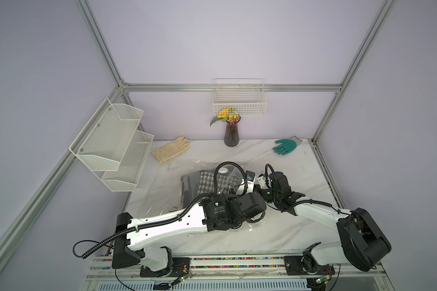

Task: Take the scarf out of the vacuum bag
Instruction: Take out the scarf from the vacuum bag.

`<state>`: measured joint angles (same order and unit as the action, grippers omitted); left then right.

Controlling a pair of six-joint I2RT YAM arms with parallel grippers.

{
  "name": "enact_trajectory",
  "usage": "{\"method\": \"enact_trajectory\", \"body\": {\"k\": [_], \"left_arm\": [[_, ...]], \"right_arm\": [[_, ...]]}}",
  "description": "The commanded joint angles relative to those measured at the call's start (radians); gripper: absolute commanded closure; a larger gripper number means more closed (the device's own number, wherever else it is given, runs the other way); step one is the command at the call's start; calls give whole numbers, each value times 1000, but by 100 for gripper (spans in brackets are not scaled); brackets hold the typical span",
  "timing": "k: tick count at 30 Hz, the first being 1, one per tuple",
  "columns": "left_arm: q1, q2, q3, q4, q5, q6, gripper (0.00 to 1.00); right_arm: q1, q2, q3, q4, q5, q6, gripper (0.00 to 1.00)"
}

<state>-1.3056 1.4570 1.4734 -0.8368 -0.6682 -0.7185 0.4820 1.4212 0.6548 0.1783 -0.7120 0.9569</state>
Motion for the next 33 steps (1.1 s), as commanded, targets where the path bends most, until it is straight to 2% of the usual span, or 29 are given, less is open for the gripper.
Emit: {"method": "enact_trajectory", "body": {"k": [1, 9, 20, 30, 33], "left_arm": [[-14, -36, 6, 37, -37, -21, 100], [-15, -36, -7, 43, -48, -21, 100], [-15, -142, -89, 38, -78, -56, 100], [-15, -159, -119, 27, -86, -79, 100], [-14, -162, -122, 25, -91, -81, 100]], "right_arm": [[22, 31, 32, 71, 30, 2, 37], [58, 58, 66, 67, 49, -38, 36], [108, 132, 120, 64, 95, -66, 36], [150, 175, 155, 157, 90, -42, 40], [150, 191, 170, 127, 106, -47, 45]]}}
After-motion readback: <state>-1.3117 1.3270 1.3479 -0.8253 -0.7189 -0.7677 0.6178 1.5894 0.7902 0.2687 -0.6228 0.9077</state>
